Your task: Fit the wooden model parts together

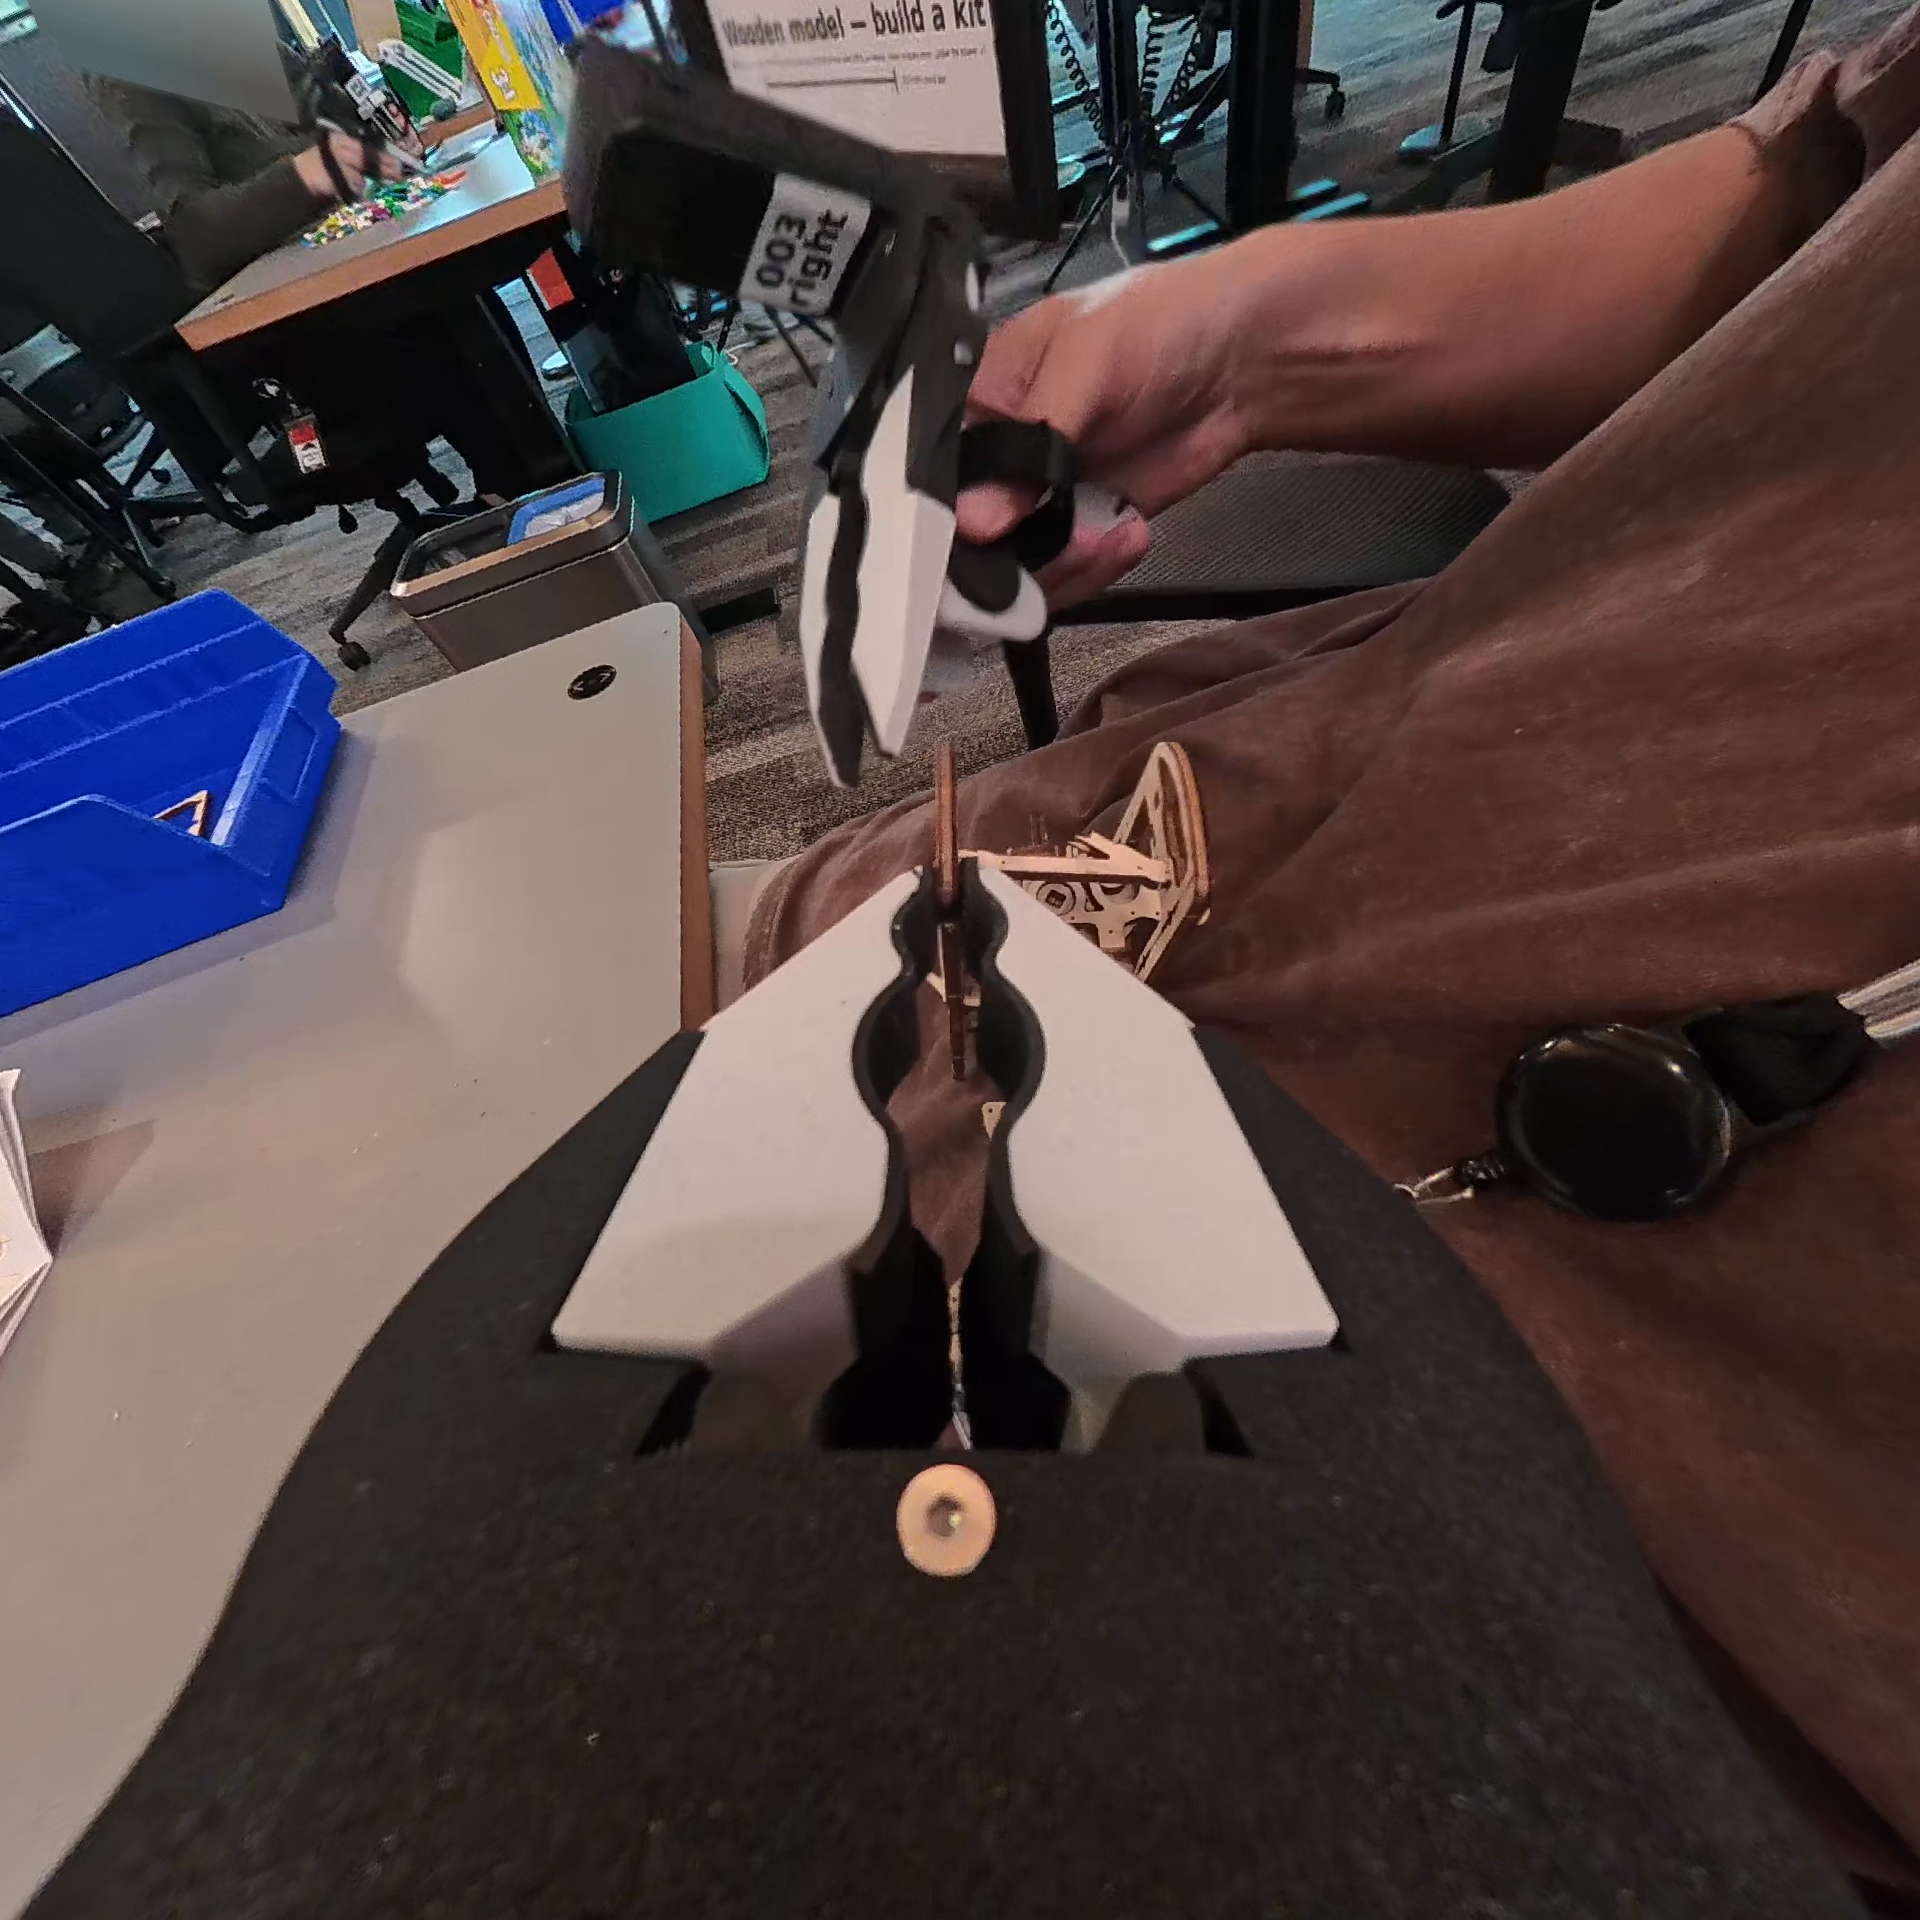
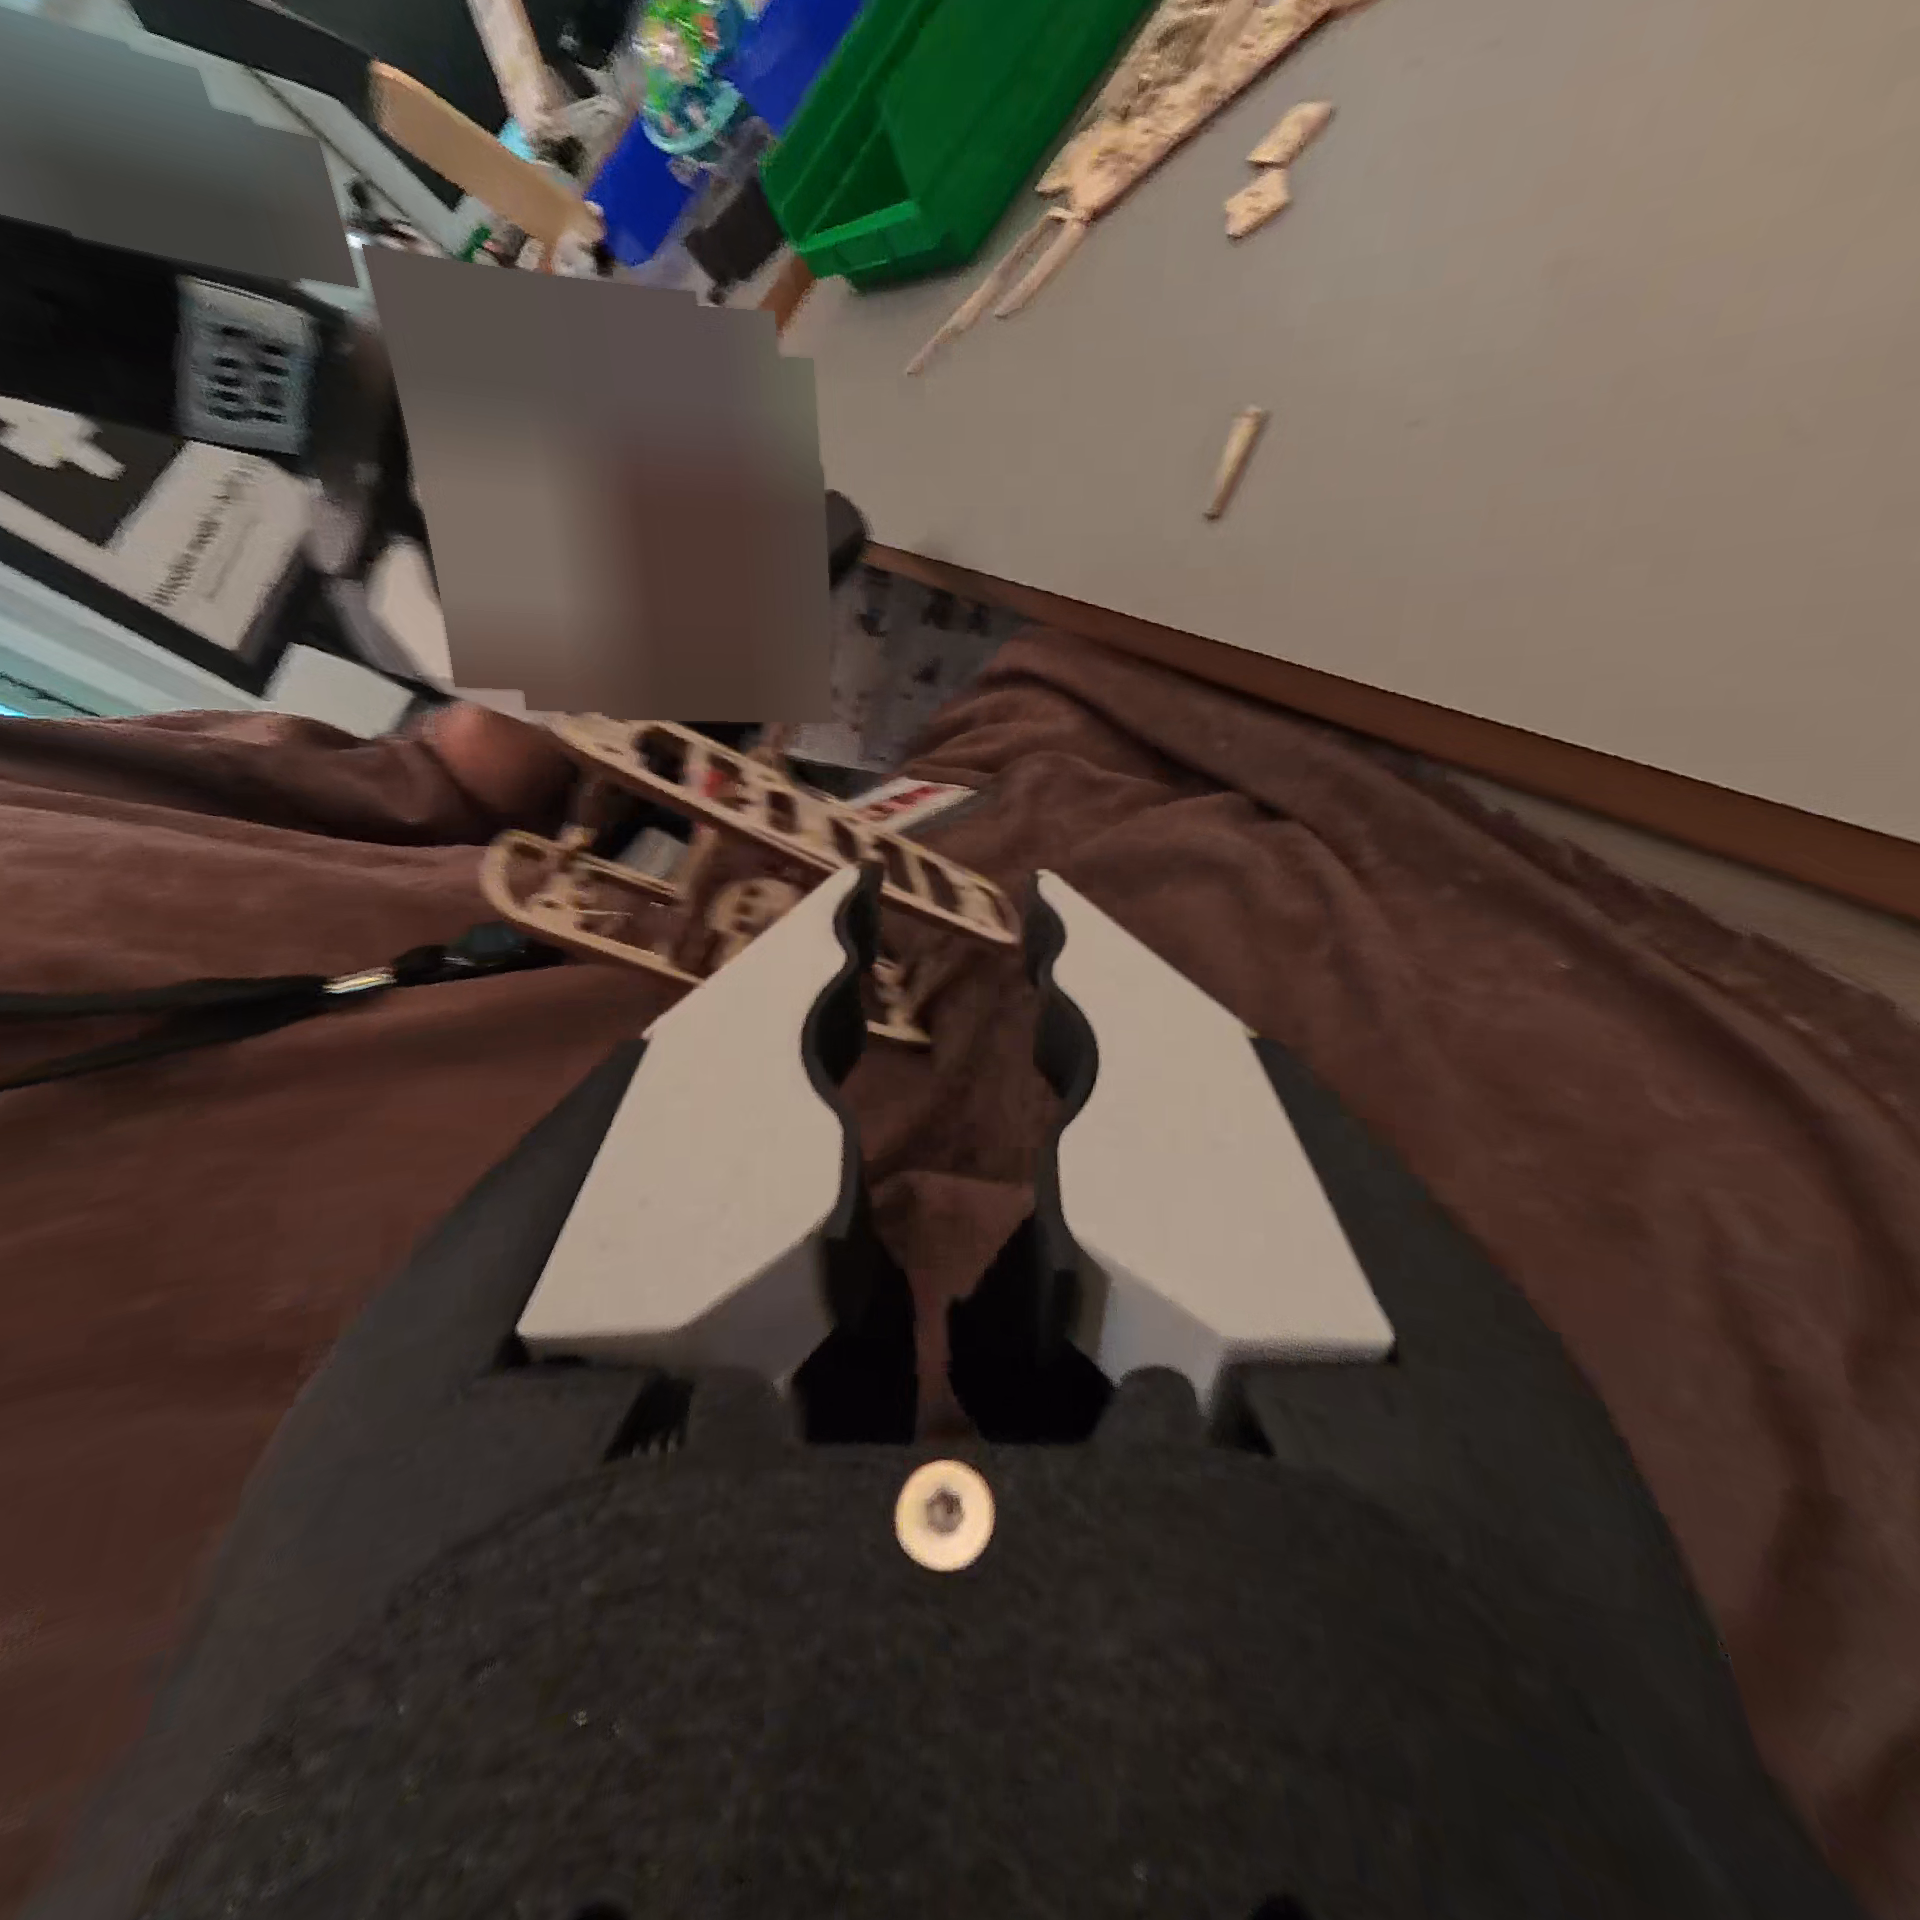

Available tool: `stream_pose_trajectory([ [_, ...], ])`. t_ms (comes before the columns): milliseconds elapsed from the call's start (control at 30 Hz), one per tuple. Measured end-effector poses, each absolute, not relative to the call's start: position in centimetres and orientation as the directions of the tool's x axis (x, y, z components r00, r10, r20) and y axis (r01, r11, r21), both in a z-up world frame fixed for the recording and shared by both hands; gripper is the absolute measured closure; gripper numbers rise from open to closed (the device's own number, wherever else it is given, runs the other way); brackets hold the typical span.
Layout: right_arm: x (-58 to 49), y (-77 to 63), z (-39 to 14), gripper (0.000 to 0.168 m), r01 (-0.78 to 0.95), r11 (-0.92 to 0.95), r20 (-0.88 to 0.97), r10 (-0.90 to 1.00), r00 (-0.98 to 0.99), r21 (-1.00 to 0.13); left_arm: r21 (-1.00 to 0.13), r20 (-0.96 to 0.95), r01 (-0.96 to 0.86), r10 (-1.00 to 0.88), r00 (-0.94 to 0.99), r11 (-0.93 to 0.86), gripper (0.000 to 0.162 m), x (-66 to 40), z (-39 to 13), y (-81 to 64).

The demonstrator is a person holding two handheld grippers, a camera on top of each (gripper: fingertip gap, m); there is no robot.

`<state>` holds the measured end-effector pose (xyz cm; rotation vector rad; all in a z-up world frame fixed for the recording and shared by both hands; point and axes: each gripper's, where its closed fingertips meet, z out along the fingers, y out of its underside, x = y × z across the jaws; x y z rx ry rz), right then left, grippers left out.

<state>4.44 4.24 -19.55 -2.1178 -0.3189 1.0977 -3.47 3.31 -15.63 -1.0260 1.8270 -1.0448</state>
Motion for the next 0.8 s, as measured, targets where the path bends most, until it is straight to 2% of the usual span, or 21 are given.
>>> stream_pose_trajectory([
  [100,5.8,3.8,-22.6,0.14,0.048,-0.721,-0.514,0.538,0.668,-0.692,-0.908,-0.224,-0.255,-0.9,-0.373,0.332,0.161,-3.6,-15.7,3.1],
  [200,5.4,3.3,-25.6,0.138,0.251,-0.677,-0.395,0.646,0.653,-0.692,-0.911,-0.217,-0.253,-0.901,-0.377,0.325,0.161,-3.7,-15.6,2.9],
  [300,4.1,3.5,-26.9,0.139,0.374,-0.637,-0.352,0.723,0.595,-0.675,-0.912,-0.21,-0.258,-0.902,-0.377,0.32,0.162,-3.7,-15.7,3.0],
  [433,5.1,3.6,-29.9,0.142,0.577,-0.593,-0.219,0.779,0.587,-0.562,-0.911,-0.208,-0.259,-0.901,-0.38,0.32,0.162,-3.7,-15.7,3.0],
  [567,5.4,4.0,-29.8,0.152,0.555,-0.57,-0.21,0.788,0.579,-0.606,-0.914,-0.202,-0.258,-0.903,-0.38,0.313,0.162,-3.7,-15.7,3.1],
  [633,5.4,3.9,-30.4,0.165,0.546,-0.593,-0.237,0.775,0.585,-0.592,-0.914,-0.202,-0.258,-0.902,-0.382,0.314,0.162,-3.6,-15.7,3.1],
  [800,5.1,4.4,-26.8,0.165,0.327,-0.646,-0.381,0.708,0.595,-0.69,-0.907,-0.224,-0.261,-0.903,-0.368,0.331,0.162,-3.7,-15.7,3.2],
])
